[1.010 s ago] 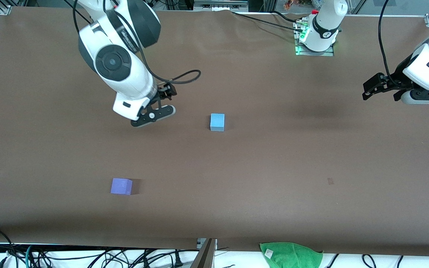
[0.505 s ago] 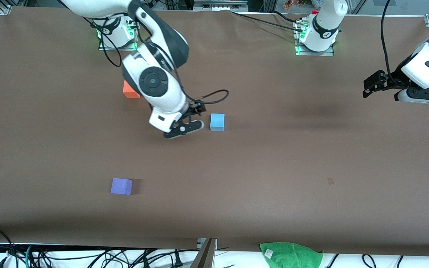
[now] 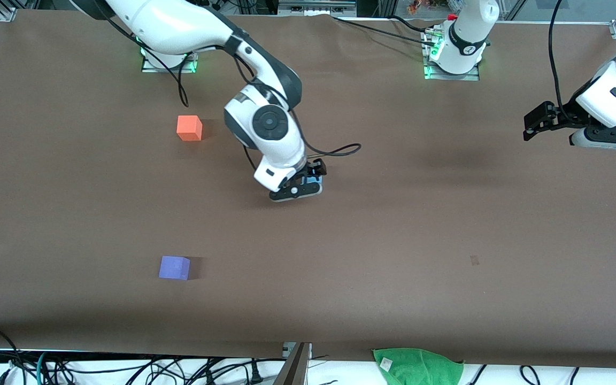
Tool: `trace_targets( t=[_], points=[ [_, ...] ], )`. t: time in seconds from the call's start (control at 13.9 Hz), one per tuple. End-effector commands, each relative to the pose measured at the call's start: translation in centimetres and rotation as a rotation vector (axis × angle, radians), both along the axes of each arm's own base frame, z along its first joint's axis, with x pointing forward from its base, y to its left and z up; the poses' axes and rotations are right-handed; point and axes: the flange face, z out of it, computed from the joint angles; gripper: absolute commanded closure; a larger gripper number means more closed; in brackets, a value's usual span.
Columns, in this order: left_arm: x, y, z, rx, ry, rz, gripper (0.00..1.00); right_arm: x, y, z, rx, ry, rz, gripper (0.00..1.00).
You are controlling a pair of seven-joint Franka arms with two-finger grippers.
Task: Place blue block between orange and purple blocks
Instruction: 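Close the right gripper on the blue cube and lift it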
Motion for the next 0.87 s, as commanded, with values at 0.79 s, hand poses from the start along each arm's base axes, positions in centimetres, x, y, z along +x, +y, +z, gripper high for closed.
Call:
trace_targets(
  t=[0.79],
  points=[
    [0.2, 0.1, 0.5, 0.020, 0.005, -0.024, 0.00, -3.8, 4.1, -6.9, -0.077, -0.058, -0.011, 0.07]
  ],
)
